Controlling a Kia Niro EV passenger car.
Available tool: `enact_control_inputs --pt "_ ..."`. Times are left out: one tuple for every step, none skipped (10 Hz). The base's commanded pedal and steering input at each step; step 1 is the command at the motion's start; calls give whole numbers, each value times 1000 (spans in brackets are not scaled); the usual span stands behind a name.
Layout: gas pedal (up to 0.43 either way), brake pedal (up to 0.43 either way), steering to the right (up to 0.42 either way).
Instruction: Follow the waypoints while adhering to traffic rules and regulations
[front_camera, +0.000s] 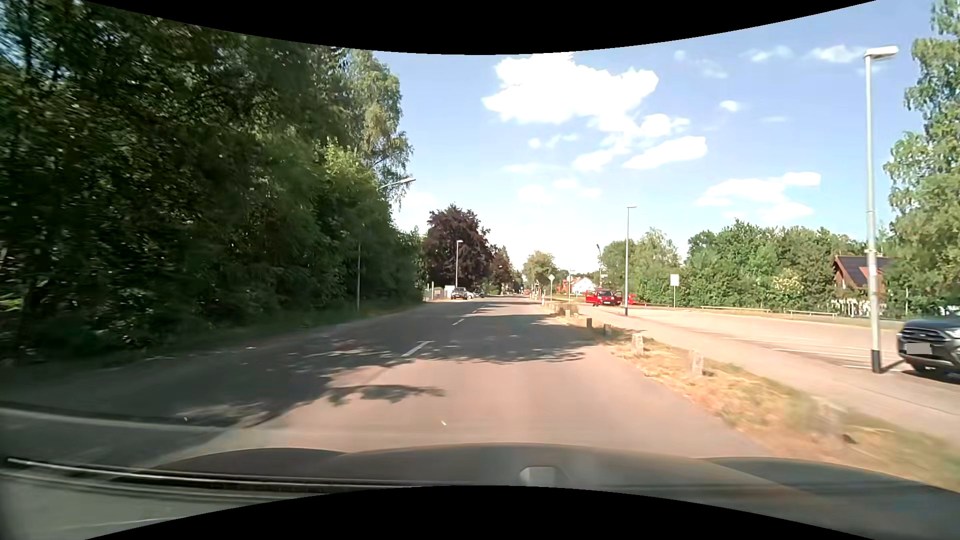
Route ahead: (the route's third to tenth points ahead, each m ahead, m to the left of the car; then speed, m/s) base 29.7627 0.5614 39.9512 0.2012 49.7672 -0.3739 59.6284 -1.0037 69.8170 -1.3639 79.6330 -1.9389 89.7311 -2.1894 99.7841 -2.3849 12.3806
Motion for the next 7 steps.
enact_control_inputs --pt "0 6 3" --pt "8 6 3" --pt "59 6 3" --pt "59 6 3" --pt "59 6 3" --pt "59 6 3" --pt "59 6 3"
